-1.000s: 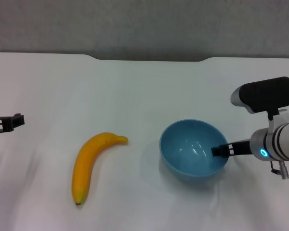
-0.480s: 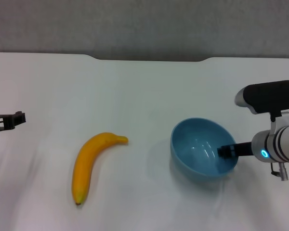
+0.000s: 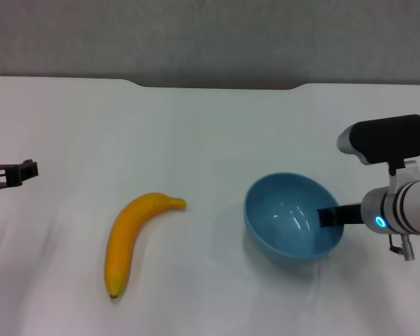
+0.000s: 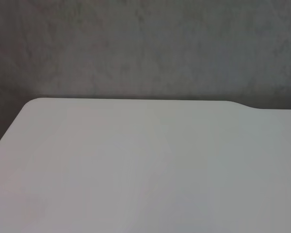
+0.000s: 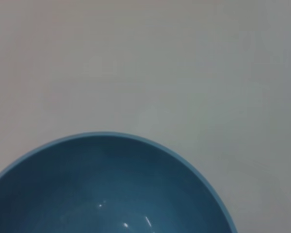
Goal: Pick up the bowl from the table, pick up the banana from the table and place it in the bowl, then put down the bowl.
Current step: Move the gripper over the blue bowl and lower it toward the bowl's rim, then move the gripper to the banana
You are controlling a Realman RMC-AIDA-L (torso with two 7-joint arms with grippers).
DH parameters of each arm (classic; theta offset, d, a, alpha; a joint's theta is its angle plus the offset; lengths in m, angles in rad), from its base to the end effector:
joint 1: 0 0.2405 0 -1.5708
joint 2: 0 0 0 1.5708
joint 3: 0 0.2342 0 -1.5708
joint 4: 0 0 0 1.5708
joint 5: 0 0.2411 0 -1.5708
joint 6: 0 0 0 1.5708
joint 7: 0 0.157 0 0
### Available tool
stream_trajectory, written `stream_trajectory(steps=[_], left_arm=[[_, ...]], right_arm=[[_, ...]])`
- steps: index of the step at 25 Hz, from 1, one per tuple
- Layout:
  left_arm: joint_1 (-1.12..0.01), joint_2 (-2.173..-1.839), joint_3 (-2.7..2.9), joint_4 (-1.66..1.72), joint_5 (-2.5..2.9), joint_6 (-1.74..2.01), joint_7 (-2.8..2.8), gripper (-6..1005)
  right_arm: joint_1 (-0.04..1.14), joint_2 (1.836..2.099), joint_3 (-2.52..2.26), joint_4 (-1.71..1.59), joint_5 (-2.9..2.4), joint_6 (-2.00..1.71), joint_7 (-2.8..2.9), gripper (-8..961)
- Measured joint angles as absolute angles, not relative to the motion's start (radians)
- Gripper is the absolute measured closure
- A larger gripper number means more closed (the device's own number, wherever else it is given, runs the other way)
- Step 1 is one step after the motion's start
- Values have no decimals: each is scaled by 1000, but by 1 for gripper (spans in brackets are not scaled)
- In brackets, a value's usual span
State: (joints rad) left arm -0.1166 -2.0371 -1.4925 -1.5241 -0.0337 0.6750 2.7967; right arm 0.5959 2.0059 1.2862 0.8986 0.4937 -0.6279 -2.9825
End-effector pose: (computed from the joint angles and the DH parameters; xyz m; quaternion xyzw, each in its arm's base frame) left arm -0.2542 0.3896 0.0555 -0.6799 -0.4710 -0.0473 0.5601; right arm 0.2366 0.4210 -0.0801 -0.7915 0.4752 -0.0454 0.3817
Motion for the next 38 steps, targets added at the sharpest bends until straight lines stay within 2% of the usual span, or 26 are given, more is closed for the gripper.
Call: stream_trajectory(steps=[11,17,22,29,38], left_arm=[[-111,-2035,-1481,-1518,-34,665,2801,99],[-100,-2036,-1464,-1517,-34,638,2801,100],[-82,-2037,-1447,-1519,-33,601,2801,100],[-80,-2037,-1438,-1516,-32,592,2802,100],[-96,-2032,-1336,-1502,-69,587,2812,100]], right_arm=[[585,2008,1270,918,478,-603,-2985,831],[529,2005,1276,993,461,-573,-2985,858],[456,2002,1282,1081,419,-539,-2985,918],[434,2002,1286,1112,393,-524,-2991,918],[336,2001,1299,1231,327,-462,-2994,919]])
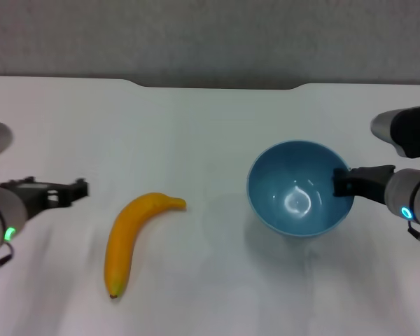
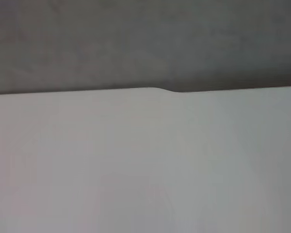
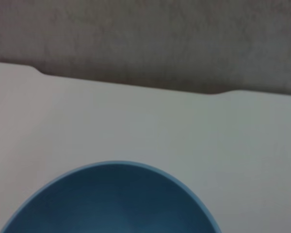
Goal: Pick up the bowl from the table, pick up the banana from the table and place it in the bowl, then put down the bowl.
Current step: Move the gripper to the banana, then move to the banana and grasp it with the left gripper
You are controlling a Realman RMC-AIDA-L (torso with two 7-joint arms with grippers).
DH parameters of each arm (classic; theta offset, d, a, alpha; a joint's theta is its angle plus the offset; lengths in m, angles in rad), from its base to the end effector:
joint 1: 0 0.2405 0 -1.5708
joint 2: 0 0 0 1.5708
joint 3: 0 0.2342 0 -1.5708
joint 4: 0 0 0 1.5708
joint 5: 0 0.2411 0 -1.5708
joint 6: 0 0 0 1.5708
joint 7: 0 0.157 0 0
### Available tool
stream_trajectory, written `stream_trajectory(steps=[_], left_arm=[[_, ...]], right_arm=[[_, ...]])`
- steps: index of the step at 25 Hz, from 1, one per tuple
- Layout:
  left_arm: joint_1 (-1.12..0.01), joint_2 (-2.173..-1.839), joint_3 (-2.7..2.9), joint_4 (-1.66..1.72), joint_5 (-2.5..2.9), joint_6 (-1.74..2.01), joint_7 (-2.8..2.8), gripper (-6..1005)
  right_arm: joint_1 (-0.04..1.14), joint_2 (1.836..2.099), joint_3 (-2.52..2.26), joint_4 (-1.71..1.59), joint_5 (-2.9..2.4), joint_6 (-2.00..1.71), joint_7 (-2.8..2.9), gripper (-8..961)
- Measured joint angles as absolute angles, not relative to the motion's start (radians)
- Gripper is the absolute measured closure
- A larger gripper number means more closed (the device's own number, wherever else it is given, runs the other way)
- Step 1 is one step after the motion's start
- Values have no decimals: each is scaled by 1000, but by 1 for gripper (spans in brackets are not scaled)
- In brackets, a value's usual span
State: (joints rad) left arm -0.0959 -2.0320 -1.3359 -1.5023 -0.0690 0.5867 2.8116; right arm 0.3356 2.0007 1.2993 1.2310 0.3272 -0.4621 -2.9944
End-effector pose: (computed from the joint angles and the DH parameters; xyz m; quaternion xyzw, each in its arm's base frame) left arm -0.2345 0.3778 0.0051 -0.7351 -0.4406 -0.0549 0.5123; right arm 0.2145 0.4130 -0.0382 -0.7978 0.3963 0.0615 0.4502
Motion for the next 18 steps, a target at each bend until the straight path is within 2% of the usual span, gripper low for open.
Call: stream_trajectory(steps=[18], left_arm=[[-189,-2032,-1170,-1340,-158,453,2842,101]], right_arm=[[319,2003,1285,1243,304,-436,-2994,919]])
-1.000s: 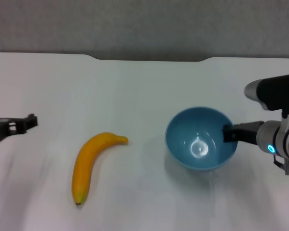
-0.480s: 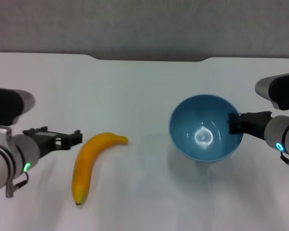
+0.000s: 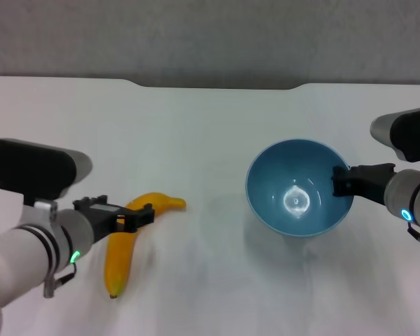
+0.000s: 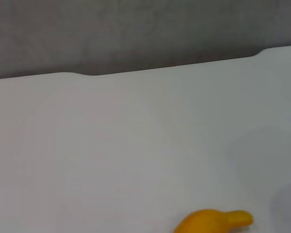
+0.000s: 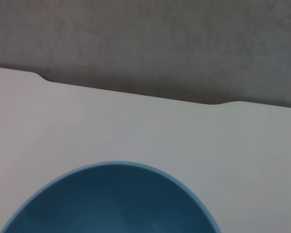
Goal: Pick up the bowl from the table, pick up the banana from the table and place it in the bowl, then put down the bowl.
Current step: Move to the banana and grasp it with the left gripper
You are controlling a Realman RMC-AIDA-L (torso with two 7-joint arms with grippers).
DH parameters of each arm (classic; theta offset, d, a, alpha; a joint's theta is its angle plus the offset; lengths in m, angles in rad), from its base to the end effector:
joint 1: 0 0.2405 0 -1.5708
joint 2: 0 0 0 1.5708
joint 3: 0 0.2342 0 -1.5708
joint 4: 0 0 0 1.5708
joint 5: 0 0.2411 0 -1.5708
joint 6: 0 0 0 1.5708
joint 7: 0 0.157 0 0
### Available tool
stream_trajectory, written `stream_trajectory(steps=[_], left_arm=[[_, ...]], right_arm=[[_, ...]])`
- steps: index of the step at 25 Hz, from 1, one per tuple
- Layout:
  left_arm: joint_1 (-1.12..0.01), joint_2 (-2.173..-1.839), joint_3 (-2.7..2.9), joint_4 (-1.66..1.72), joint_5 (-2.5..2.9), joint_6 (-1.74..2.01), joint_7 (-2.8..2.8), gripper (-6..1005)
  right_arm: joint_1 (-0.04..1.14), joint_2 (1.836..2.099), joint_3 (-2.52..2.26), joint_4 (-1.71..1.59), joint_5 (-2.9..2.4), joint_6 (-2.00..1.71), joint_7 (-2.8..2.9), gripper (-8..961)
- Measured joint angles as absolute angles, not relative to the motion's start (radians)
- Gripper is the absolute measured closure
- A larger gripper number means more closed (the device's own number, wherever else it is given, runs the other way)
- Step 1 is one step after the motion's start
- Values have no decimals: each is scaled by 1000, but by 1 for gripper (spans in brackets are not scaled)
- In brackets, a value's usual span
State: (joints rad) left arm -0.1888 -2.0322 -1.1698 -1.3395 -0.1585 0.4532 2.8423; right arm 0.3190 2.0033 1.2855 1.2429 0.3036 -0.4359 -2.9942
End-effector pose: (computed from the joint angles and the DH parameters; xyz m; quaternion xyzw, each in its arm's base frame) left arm -0.2151 0.3710 -0.0657 -0.7996 -0.4053 -0.0587 0.4392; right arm 0.2127 0.4106 -0.0393 -0.8015 0.3830 0.0658 0.4544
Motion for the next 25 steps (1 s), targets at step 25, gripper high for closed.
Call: stream_trajectory(steps=[25], left_arm=[[-271,-2042,-1124,-1097,-173,287,2820,102]], right_arm=[[320,2005,1261,1244,304,-423,-2990,918]])
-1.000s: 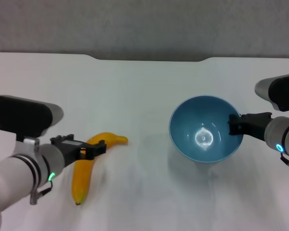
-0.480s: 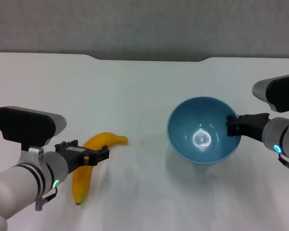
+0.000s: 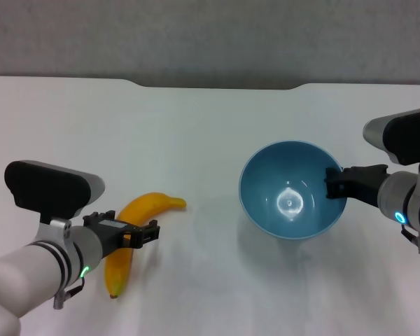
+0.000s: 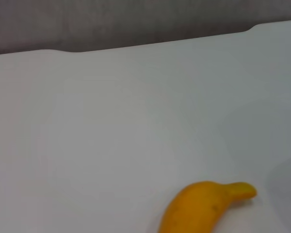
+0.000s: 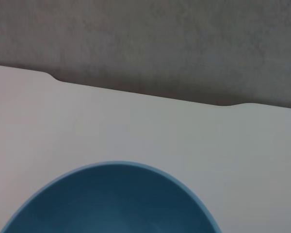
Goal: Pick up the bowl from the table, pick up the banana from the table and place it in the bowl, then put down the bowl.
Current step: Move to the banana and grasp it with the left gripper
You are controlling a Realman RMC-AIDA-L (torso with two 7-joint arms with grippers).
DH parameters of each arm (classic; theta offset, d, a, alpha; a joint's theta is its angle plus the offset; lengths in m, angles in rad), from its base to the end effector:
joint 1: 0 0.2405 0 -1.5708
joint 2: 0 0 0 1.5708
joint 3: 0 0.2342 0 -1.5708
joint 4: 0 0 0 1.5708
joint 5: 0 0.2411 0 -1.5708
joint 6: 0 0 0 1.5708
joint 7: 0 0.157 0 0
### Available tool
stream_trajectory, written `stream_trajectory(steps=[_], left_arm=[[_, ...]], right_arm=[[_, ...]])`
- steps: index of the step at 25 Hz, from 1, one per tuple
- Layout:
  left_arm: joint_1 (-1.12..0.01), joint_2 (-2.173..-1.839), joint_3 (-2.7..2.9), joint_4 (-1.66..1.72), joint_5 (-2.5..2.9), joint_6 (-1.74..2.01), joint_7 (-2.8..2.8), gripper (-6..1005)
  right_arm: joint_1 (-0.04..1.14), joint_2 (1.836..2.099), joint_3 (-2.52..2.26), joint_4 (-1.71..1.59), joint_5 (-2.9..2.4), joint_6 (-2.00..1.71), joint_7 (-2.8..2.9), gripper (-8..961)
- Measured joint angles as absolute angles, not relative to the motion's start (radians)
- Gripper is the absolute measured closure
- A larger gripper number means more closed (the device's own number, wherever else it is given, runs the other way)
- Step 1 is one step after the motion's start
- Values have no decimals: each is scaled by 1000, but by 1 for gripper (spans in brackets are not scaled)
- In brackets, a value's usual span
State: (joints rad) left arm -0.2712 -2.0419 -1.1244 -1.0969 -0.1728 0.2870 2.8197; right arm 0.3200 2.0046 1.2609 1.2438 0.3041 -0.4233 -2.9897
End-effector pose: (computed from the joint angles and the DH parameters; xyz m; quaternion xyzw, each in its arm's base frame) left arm -0.2444 0.3721 -0.0971 -0.8094 -0.3997 -0.0489 0.4275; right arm 0.2078 0.4079 -0.0462 -0.8080 0.3768 0.0688 0.4478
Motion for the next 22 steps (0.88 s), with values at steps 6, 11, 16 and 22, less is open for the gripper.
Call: stream_trajectory(steps=[6,11,16,22], left_arm=[[-283,-2042,-1129,-1048,-167,256,2819,102],[-295,-2042,-1133,-1009,-166,249,2819,102],[-318,-2041,-1154,-952,-166,246,2819,102],[-327,-2042,-1159,-923,-165,236,2819,103]], right_arm=[[319,2005,1259,1247,304,-423,-2990,918],[319,2005,1258,1247,305,-423,-2990,919],[319,2005,1250,1249,305,-423,-2990,919],[319,2005,1245,1249,304,-423,-2990,919]])
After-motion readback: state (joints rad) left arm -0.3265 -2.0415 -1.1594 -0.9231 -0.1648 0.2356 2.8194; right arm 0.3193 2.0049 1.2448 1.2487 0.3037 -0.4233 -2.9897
